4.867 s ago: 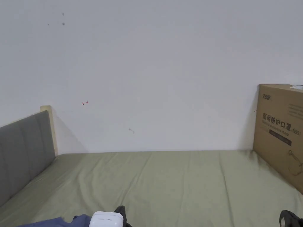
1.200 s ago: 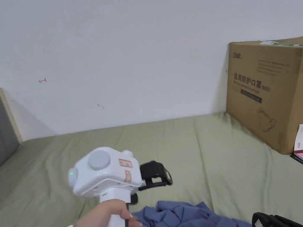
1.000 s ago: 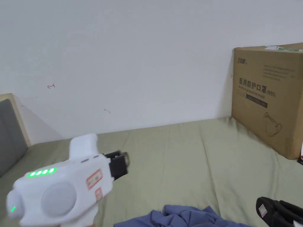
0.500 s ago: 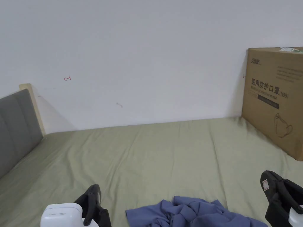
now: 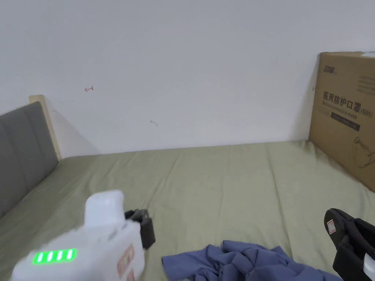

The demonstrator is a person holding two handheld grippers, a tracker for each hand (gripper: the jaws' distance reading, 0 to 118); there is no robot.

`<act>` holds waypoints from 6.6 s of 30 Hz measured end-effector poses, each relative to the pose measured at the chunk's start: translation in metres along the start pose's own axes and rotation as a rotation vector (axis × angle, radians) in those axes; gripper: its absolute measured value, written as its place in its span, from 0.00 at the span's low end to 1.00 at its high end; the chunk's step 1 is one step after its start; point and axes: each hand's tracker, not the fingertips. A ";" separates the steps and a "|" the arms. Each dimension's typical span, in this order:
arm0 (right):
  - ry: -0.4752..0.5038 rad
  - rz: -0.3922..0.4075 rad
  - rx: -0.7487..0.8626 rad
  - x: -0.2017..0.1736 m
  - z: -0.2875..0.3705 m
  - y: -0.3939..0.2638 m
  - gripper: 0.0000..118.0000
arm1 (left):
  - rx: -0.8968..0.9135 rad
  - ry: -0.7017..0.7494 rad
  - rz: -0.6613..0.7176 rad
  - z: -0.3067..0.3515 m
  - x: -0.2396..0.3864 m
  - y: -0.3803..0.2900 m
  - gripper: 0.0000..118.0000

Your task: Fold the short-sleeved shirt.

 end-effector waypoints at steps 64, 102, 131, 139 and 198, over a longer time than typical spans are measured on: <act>0.068 -0.070 -0.455 0.104 -0.151 0.181 0.02 | 0.140 0.009 -0.045 0.040 -0.066 0.127 0.05; -0.264 0.120 -0.437 0.062 -0.340 0.074 0.02 | 0.003 0.225 0.085 -0.186 -0.077 0.102 0.05; -0.093 -0.103 -0.715 0.086 0.018 -0.045 0.02 | -0.211 0.108 0.085 0.065 -0.077 -0.117 0.05; -0.148 -0.181 -0.919 0.106 -0.041 -0.098 0.02 | -0.402 0.050 0.117 -0.007 -0.095 -0.133 0.06; 0.025 -0.207 -0.475 0.085 -0.120 -0.064 0.00 | -0.530 0.182 -0.043 -0.306 -0.172 -0.081 1.00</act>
